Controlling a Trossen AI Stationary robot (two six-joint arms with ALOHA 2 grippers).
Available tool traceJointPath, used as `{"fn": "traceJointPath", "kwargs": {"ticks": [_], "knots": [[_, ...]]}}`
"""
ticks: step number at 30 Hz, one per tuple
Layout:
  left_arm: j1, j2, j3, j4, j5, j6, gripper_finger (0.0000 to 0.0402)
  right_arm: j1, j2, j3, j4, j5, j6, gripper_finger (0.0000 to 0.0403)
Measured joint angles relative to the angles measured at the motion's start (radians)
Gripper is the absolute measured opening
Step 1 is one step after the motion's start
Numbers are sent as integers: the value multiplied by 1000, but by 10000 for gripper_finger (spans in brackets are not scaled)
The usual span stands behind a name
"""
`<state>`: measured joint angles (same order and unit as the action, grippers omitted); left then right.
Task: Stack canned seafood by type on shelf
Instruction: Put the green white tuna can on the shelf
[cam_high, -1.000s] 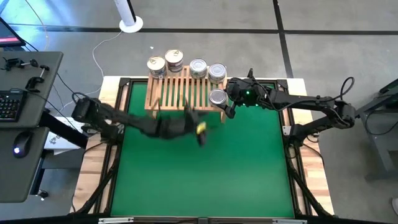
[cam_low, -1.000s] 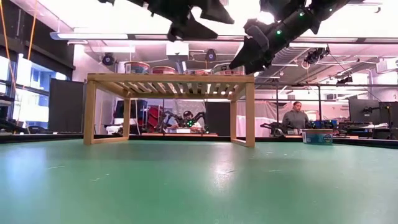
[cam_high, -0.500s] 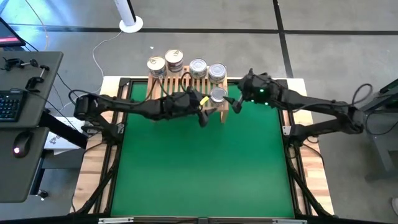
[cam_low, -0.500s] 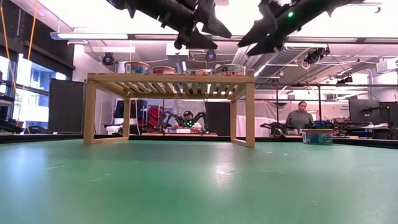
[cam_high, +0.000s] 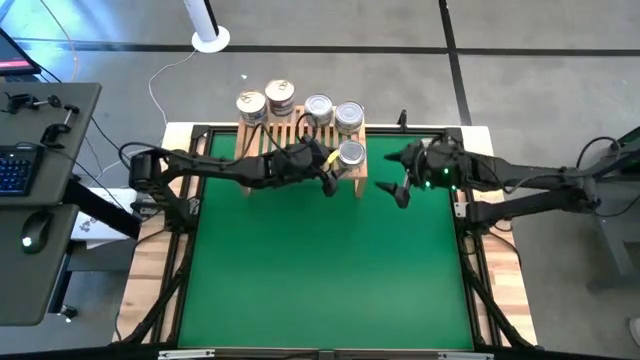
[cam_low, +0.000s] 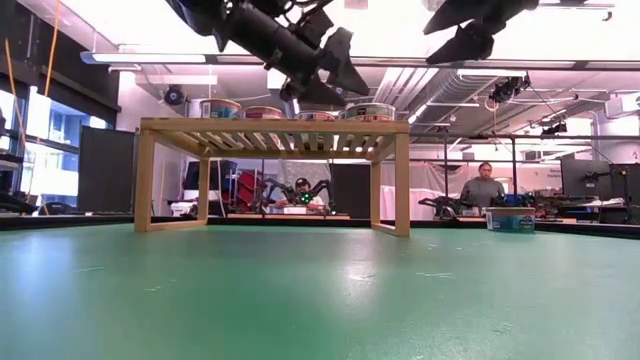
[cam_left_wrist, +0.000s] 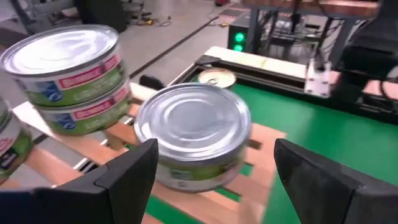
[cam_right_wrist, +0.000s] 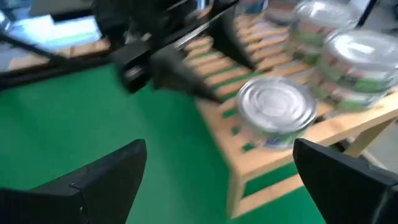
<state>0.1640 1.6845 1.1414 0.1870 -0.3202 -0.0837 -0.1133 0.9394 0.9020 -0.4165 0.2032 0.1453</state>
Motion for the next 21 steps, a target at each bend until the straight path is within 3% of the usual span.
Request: {"fn": "traceJointPath", "kwargs": {"ticks": [14, 21], "knots": [[85, 9, 0, 8, 37, 34, 305, 176, 5, 0, -76, 7, 139, 399], [31, -13, 17, -10, 23, 71, 305, 194, 6, 0, -114, 25, 146, 399]]}}
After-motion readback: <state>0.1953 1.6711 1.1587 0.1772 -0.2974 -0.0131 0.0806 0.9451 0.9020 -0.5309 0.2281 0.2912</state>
